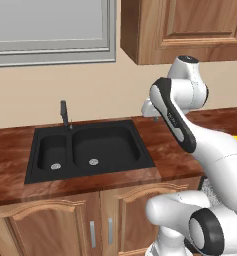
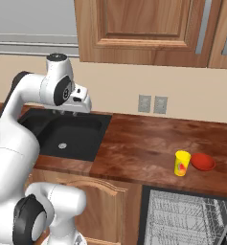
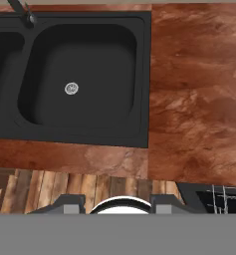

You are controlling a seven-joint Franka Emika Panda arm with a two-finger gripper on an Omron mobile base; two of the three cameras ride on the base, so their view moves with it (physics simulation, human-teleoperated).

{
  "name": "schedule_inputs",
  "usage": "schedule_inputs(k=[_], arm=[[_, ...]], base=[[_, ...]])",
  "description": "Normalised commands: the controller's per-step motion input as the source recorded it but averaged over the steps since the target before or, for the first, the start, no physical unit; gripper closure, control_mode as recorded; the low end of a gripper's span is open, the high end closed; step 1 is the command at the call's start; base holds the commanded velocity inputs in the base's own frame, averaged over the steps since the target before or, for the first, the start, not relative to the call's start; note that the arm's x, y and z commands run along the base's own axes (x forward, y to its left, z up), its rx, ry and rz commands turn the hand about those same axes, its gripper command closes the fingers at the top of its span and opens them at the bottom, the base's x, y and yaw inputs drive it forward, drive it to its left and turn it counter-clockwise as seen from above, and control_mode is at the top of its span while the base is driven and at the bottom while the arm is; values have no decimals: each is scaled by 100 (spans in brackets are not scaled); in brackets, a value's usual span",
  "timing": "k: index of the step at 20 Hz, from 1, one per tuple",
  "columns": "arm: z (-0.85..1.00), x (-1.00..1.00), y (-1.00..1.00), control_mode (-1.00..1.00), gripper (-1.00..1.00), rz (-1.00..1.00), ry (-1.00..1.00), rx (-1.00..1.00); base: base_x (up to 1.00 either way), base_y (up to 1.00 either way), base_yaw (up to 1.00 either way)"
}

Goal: Pick up the cup and bowl from the counter, place them in the dishwasher, and close the dishwasher door.

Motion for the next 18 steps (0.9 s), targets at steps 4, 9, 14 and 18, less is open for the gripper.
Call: schedule_inputs(k=[4, 9, 14, 18], arm=[[0, -10, 0, -100, -100, 0, 0, 0], [-3, -42, 0, -100, -100, 0, 0, 0], [-15, -48, 0, -100, -100, 1, -2, -1], [-21, -35, -6, -100, -100, 1, -2, -4]], base=[[0, 0, 0], [0, 0, 0], [0, 0, 0], [0, 0, 0]])
